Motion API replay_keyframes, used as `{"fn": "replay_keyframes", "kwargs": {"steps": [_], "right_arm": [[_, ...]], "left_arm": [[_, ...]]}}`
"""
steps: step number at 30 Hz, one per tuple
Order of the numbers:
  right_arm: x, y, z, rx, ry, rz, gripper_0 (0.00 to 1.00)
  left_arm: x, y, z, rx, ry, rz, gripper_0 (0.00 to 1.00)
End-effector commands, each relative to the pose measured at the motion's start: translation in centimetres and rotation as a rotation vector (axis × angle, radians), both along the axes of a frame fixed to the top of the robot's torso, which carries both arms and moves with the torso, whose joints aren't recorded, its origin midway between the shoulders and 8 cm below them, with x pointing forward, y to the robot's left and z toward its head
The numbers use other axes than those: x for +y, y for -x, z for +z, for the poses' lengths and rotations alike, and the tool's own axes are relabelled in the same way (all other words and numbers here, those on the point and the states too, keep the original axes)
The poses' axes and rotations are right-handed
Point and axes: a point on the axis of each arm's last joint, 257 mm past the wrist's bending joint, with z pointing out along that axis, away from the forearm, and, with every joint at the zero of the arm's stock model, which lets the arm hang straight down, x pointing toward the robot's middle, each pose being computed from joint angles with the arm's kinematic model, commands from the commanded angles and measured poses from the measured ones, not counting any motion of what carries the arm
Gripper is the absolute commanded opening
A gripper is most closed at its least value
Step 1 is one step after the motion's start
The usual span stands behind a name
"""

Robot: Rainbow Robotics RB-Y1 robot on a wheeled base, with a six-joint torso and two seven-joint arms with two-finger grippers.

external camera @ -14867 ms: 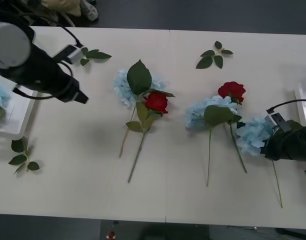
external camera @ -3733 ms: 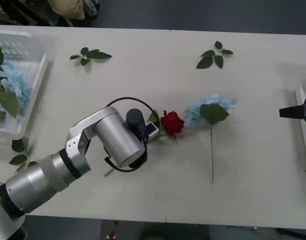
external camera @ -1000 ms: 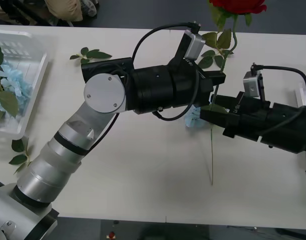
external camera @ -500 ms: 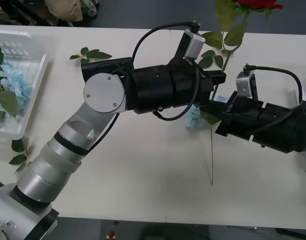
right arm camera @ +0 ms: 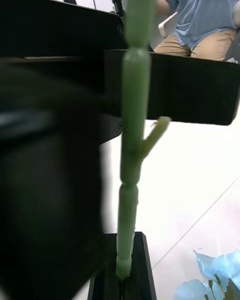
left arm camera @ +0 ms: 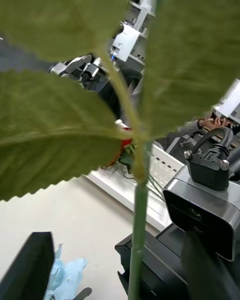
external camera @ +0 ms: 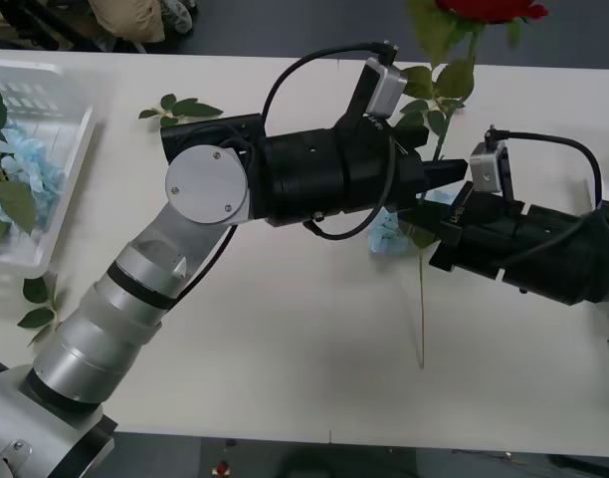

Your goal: Put the red flowers into the right box and the blue flowers into the left box

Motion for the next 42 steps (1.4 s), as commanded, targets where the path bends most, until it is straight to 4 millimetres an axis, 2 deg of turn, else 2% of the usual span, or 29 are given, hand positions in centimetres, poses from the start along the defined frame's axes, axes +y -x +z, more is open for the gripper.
{"fn": "replay_keyframes", "kwargs": {"steps": [1, 5, 9, 10, 11, 12, 13, 16, 17, 18, 19, 22, 23, 24, 25, 28, 29, 30, 33, 37, 42], "right_arm": [[-1.4, -0.4, 1.4, -0.039, 0.034, -0.009, 0.0], [-4.4, -0.3, 0.1, -0.01, 0.072, -0.056, 0.0], [-9.4, 0.7, -1.7, 0.084, 0.113, -0.122, 0.0], [-11.2, 1.0, -2.4, 0.123, 0.135, -0.15, 0.0], [-12.1, 1.2, -2.6, 0.14, 0.144, -0.165, 0.0], [-14.6, 2.0, -3.6, 0.188, 0.184, -0.198, 0.0], [-16.2, 2.4, -4.1, 0.217, 0.21, -0.224, 0.0], [-21.4, 3.7, -5.4, 0.305, 0.276, -0.324, 0.0], [-22.4, 4.0, -5.6, 0.322, 0.286, -0.347, 0.0], [-24.6, 4.6, -6.0, 0.371, 0.302, -0.4, 0.0], [-25.5, 4.9, -6.2, 0.399, 0.298, -0.424, 0.0], [-30.0, 5.8, -6.3, 0.487, 0.279, -0.553, 0.0], [-31.0, 5.8, -6.4, 0.5, 0.278, -0.578, 0.0], [-33.1, 6.0, -6.5, 0.525, 0.275, -0.636, 0.0], [-34.2, 6.1, -6.6, 0.537, 0.276, -0.661, 0.0], [-39.4, 6.5, -7.1, 0.59, 0.292, -0.787, 0.0], [-40.4, 6.5, -7.2, 0.599, 0.294, -0.811, 0.0], [-42.5, 6.5, -7.3, 0.612, 0.293, -0.862, 0.0], [-47.0, 6.6, -8.0, 0.654, 0.26, -0.964, 0.0], [-51.3, 6.4, -9.1, 0.686, 0.221, -1.065, 0.0], [-55.1, 5.9, -9.8, 0.712, 0.172, -1.158, 0.0]], "left_arm": [[0.1, -0.2, 2.6, -0.095, 0.015, 0.007, 1.0], [0.1, -0.2, 2.6, -0.095, 0.015, 0.007, 1.0], [0.1, -0.2, 2.6, -0.095, 0.015, 0.007, 1.0], [1.1, -1.4, 3.3, -0.093, 0.05, 0.054, 1.0], [1.4, -1.7, 3.6, -0.102, 0.053, 0.065, 1.0], [2.3, -2.5, 5.2, -0.144, 0.071, 0.1, 1.0], [3.2, -2.9, 6.2, -0.175, 0.069, 0.119, 1.0], [5.4, -2.5, 7.5, -0.185, 0.033, 0.099, 1.0], [5.8, -2.2, 7.6, -0.173, 0.028, 0.087, 1.0], [7.3, -1.4, 7.2, -0.144, 0.003, 0.06, 1.0], [8.0, -1.1, 6.7, -0.137, -0.015, 0.052, 1.0], [11.7, 0.4, 3.3, -0.117, -0.098, 0.041, 1.0], [12.2, 0.7, 2.9, -0.127, -0.106, 0.044, 1.0], [13.2, 1.7, 1.5, -0.145, -0.117, 0.045, 1.0], [13.5, 2.1, 1.0, -0.148, -0.119, 0.042, 1.0], [14.3, 3.9, -0.9, -0.182, -0.12, 0.021, 1.0], [14.4, 4.3, -1.2, -0.189, -0.121, 0.016, 1.0], [14.5, 5.0, -1.9, -0.198, -0.12, 0.009, 1.0], [15.2, 6.6, -3.6, -0.23, -0.129, -0.019, 1.0], [15.4, 7.2, -4.8, -0.249, -0.153, -0.028, 1.0], [14.7, 8.0, -5.5, -0.232, -0.151, -0.055, 1.0]]}}
